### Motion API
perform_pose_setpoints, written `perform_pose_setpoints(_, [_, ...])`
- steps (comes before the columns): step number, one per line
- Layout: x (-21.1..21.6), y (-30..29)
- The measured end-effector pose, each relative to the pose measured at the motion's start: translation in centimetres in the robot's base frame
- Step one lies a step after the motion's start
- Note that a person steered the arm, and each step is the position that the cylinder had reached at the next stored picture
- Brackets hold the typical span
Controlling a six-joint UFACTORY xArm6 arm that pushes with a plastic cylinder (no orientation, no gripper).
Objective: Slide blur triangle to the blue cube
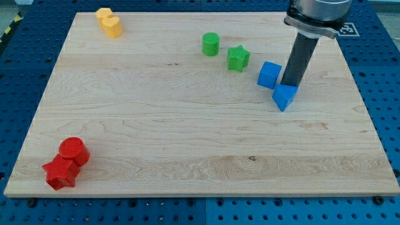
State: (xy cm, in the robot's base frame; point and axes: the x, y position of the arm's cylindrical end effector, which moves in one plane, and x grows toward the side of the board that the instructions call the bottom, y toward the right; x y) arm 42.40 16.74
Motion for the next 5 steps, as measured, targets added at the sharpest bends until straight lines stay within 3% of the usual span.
perform_pose_setpoints(3, [-1.1, -5.1])
perform_pose_setpoints(5, [-0.9, -3.8])
